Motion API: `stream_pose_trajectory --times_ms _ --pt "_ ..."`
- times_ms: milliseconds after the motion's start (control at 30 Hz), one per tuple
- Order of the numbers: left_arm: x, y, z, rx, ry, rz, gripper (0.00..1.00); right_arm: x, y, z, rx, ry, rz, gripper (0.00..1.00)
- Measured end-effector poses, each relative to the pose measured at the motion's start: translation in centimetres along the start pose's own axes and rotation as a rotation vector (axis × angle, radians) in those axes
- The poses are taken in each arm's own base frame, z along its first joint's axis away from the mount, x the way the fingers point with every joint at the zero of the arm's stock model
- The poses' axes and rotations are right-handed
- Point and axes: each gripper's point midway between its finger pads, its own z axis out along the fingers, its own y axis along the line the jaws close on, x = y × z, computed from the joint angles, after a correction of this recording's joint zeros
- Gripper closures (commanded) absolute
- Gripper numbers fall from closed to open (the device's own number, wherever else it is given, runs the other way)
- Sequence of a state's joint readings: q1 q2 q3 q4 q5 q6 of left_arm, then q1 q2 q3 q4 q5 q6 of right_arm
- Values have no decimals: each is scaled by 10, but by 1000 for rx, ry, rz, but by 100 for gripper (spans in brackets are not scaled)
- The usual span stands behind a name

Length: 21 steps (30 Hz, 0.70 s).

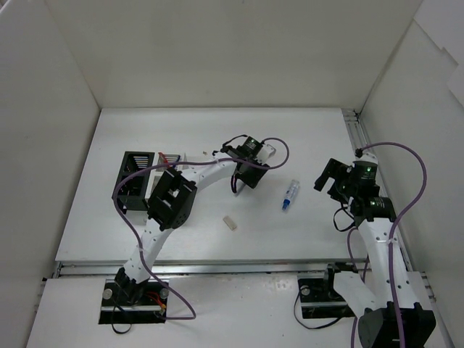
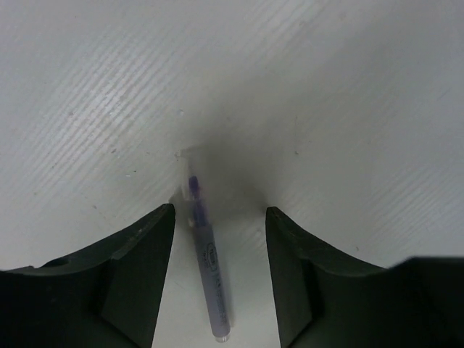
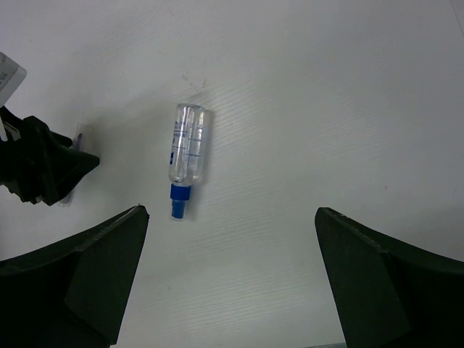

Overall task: Sort the stationery into containers
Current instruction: Pick up the pen from the center of the board.

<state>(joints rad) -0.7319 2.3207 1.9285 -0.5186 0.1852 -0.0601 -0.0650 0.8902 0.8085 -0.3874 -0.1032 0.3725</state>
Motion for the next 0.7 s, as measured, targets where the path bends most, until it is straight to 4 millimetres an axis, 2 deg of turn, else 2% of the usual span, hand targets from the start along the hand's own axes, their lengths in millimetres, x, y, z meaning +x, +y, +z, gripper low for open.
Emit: stream_pose_trajectory --times_ms 133,167,267,433,533,600,700 --pt "2 3 0 -16 12 2 73 0 0 0 0 0 0 2" --pt "3 3 0 -19 16 -2 83 1 0 0 0 1 0 2" --pt "5 5 -1 -33 18 -9 100 2 -1 1 2 4 0 2" --pt "19 6 -11 -43 35 -13 100 2 -1 1 2 5 0 2" --pt "22 6 -28 -52 18 -12 100 2 -1 1 1 5 0 2" --pt "14 5 -49 -60 -39 -9 100 3 -1 1 1 7 -1 2" --pt "-9 7 -102 -98 -199 -15 100 5 -1 1 -3 11 -3 2"
